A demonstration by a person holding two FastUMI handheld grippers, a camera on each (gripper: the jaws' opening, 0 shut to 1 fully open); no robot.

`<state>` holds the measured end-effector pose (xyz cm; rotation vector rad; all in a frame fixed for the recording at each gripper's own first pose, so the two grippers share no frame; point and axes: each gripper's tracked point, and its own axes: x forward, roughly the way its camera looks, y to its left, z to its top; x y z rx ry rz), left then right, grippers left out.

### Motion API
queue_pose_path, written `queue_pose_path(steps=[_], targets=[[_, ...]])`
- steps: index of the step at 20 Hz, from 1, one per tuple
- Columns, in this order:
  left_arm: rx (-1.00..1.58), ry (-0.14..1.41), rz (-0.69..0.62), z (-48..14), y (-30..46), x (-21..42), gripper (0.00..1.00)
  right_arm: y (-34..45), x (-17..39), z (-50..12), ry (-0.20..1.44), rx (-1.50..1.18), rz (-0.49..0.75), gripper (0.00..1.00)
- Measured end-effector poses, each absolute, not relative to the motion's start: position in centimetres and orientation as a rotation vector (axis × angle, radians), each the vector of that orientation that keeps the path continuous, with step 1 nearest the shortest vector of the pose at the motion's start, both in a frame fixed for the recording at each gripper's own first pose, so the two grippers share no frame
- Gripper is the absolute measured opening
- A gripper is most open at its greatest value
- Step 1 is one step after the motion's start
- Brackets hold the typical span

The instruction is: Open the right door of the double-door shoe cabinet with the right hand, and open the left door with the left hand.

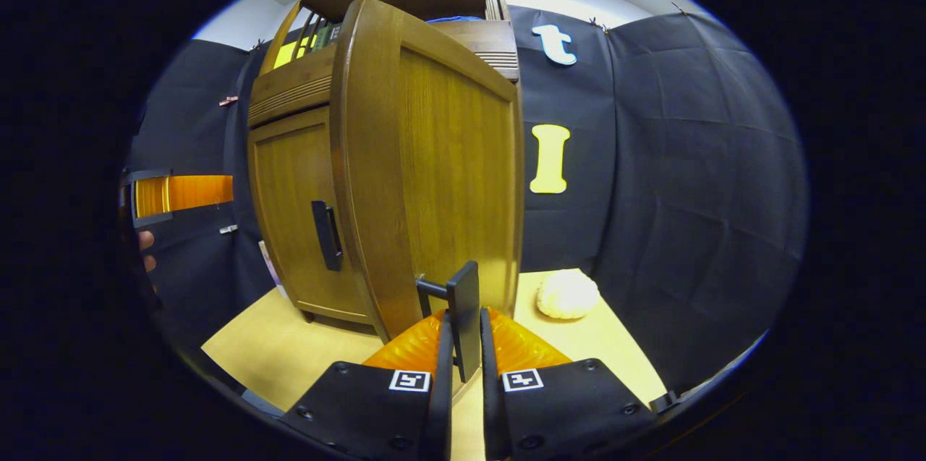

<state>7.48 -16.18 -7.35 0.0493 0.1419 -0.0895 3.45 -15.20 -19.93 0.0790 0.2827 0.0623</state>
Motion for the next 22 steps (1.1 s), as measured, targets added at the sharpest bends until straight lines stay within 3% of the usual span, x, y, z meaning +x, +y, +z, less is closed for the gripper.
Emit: queue_pose_path(steps=[6, 8, 9, 16, 19, 21, 22], targets=[[0.042, 0.136, -0.101, -8.5, -17.6, 9.0, 0.96, -20.6, 3.1, -19.5, 0.28, 0.064, 0.016, 0.16], [0.038, 0.141, -0.095, -8.9, -17.8, 9.5, 0.96, -22.2, 3.3, -19.6, 0.29, 0.076, 0.017, 0.02], [0.037, 0.143, -0.091, -9.1, -17.9, 9.9, 0.96, -23.0, 3.4, -19.9, 0.294, 0.08, 0.018, 0.11], [0.048, 0.137, -0.077, -10.0, -19.3, 12.7, 0.95, -25.3, 2.8, -19.6, 0.296, 0.031, 0.054, 0.11], [0.045, 0.144, -0.069, -11.2, -19.4, 13.8, 0.95, -28.1, 2.2, -19.3, 0.293, -0.001, -0.005, 0.12], [0.039, 0.145, -0.066, -11.6, -19.7, 14.9, 0.95, -28.8, 1.7, -19.5, 0.299, 0.022, -0.01, 0.23], [0.039, 0.149, -0.061, -11.9, -19.8, 15.6, 0.95, -29.3, 1.3, -19.7, 0.298, 0.026, -0.024, 0.37]])
